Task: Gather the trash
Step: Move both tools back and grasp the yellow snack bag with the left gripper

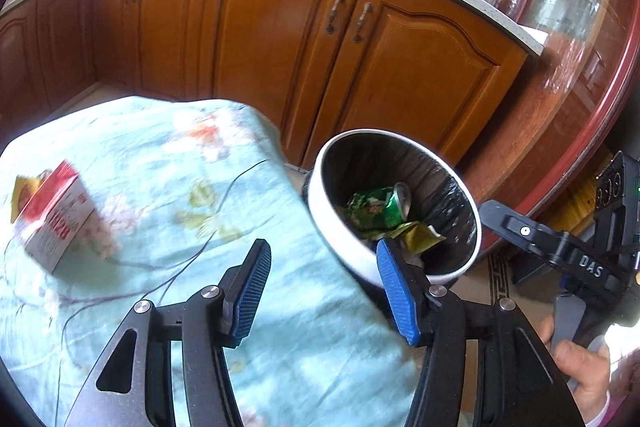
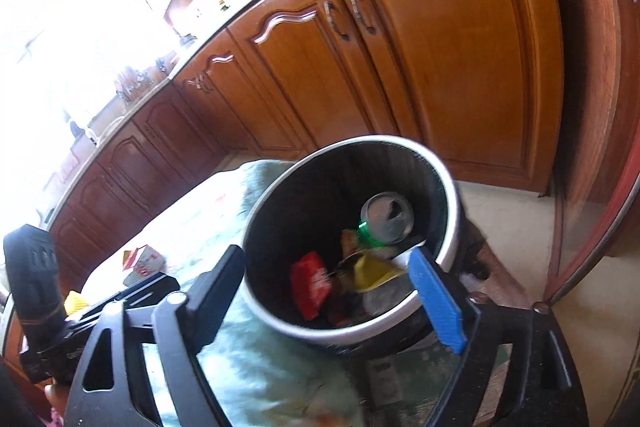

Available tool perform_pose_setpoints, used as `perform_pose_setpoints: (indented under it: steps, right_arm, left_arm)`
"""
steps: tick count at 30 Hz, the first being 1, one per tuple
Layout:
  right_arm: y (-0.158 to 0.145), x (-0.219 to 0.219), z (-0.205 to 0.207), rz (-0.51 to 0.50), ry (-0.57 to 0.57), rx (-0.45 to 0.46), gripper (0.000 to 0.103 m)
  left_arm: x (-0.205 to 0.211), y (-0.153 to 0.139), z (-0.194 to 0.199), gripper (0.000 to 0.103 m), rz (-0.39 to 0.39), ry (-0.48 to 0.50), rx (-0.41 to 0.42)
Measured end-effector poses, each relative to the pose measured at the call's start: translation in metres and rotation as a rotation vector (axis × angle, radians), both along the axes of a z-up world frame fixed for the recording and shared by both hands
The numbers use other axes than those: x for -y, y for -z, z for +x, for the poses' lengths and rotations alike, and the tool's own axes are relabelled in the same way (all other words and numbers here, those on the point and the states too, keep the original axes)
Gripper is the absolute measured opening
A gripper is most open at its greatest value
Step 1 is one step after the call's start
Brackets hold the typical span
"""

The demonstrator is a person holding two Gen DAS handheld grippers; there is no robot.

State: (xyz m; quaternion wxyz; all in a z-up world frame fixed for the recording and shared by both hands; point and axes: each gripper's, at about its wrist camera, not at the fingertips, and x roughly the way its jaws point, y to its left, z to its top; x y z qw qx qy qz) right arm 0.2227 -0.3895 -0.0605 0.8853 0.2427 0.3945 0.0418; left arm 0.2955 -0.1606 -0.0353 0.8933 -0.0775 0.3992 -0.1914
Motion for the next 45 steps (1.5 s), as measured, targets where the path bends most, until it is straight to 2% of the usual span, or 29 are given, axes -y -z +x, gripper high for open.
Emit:
perform_pose_setpoints:
  steps: [8,18,24,28,32,39,45]
  right_arm:
    - [0.003,-0.051,-0.009,0.058,-0.079,-0.005,0.091]
    - [0.014,-0.112,-0.009,0.074,-0.188,-0.038,0.091]
    - [0.016,-0.133,-0.011,0.069,-0.213,-0.044,0.091]
    - [0.016,-0.133,-0.009,0.07,-0.203,-0.045,0.091]
    - [0.016,-0.129,-0.007,0.07,-0.192,-0.047,0.091]
    - [0.019,-0.119,-0.001,0.078,-0.165,-0.057,0.091]
    - [0.014,-0.111,0.004,0.085,-0.136,-0.043,0.091]
  left_arm:
    - [-0.067,0.001,-0.04,0.055,-0.029,-0.114,-0.019]
    - [-0.139,0.001,-0.073,0.055,-0.043,-0.245,-0.025]
    - [-0.175,0.003,-0.065,0.055,-0.058,-0.313,-0.027]
    - [-0.19,0.009,-0.04,0.055,-0.063,-0.342,-0.022]
    - [-0.193,0.014,-0.014,0.058,-0.056,-0.341,-0.018]
    - [-0.17,0.018,0.006,0.059,-0.059,-0.268,-0.014]
    - [-0.15,0.024,0.004,0.059,-0.15,-0.144,-0.045]
